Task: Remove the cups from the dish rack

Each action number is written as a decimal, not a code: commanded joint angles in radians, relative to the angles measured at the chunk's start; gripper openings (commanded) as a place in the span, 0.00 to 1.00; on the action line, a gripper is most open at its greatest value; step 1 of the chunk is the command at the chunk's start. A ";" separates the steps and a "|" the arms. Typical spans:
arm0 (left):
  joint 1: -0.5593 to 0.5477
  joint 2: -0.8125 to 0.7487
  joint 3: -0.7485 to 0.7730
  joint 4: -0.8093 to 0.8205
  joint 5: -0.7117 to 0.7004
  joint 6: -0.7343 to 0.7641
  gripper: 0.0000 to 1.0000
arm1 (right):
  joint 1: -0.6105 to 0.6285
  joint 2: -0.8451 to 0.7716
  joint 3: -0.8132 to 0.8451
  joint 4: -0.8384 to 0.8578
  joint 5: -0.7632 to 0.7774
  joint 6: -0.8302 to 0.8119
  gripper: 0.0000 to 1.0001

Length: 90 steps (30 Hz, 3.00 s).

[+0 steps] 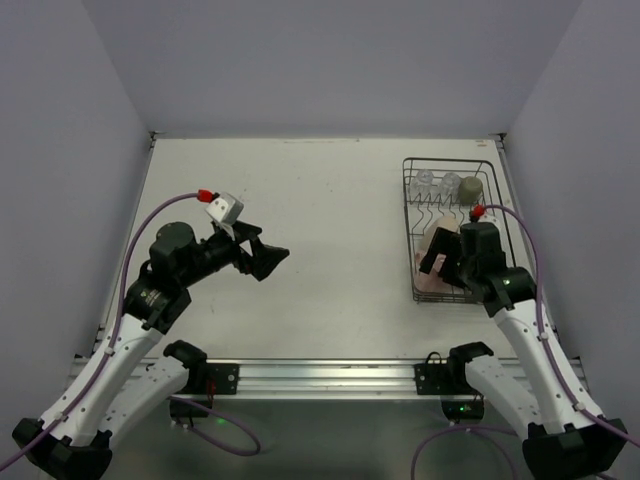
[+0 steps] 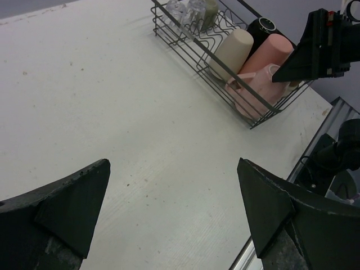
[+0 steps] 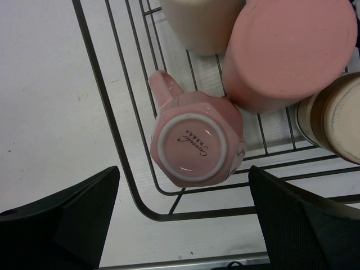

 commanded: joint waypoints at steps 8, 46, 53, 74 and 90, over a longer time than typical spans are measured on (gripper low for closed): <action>-0.012 0.002 0.007 -0.016 -0.034 0.022 1.00 | 0.003 0.125 -0.022 0.089 0.093 0.030 0.99; -0.024 0.135 -0.037 0.215 0.209 -0.298 0.87 | 0.004 -0.083 0.206 0.109 0.004 0.022 0.33; -0.035 0.251 -0.157 0.716 0.375 -0.627 0.80 | 0.006 -0.106 0.098 0.521 -0.497 0.163 0.32; -0.161 0.396 -0.142 0.970 0.286 -0.759 0.68 | 0.224 0.084 -0.085 1.149 -0.733 0.464 0.33; -0.172 0.382 -0.125 0.995 0.179 -0.730 0.00 | 0.268 0.237 -0.191 1.437 -0.771 0.576 0.62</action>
